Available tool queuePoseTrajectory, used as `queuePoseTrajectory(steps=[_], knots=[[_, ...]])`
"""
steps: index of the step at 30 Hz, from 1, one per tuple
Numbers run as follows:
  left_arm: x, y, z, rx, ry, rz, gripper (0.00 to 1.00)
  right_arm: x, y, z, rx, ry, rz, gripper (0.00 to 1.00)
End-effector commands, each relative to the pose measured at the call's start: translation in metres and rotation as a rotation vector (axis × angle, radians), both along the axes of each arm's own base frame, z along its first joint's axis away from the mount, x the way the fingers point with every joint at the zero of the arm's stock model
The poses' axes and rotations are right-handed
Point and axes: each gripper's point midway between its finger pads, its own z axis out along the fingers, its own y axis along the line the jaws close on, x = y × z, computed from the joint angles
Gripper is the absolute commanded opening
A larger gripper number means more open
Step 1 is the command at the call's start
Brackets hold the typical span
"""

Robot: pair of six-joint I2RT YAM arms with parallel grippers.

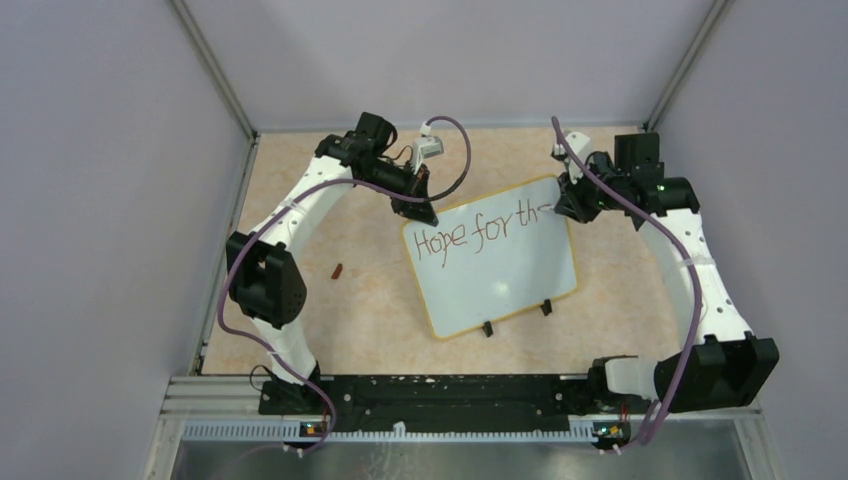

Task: Write a sentence on the whiteboard

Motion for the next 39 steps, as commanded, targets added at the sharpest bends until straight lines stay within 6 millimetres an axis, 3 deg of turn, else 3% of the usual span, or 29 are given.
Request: queuePoseTrajectory(steps=[1,10,20,29,34,39], knots=[[-0.005,0.002,-0.015,0.053,-0.070,-0.046,0.00,-0.001,-0.001,-0.004,-0.028,-0.029,0.004,0.00],[-0.005,0.002,-0.015,0.055,-0.070,-0.045,0.00,-0.005,-0.009,-0.008,-0.058,-0.034,-0.016,0.00],[-0.002,0.000,-0.017,0.053,-0.064,-0.041,0.00,0.007,-0.035,-0.001,-0.080,-0.056,-0.074,0.00],[-0.001,-0.002,-0.014,0.043,-0.052,-0.031,0.00,0.001,-0.021,0.019,-0.017,-0.064,-0.010,0.00],[-0.002,-0.007,0.001,0.006,-0.050,-0.026,0.29,-0.024,0.003,0.039,0.045,-0.060,0.102,0.00],[-0.004,-0.008,0.010,-0.011,-0.060,-0.026,0.43,-0.066,0.040,0.040,0.109,-0.003,0.253,0.00]])
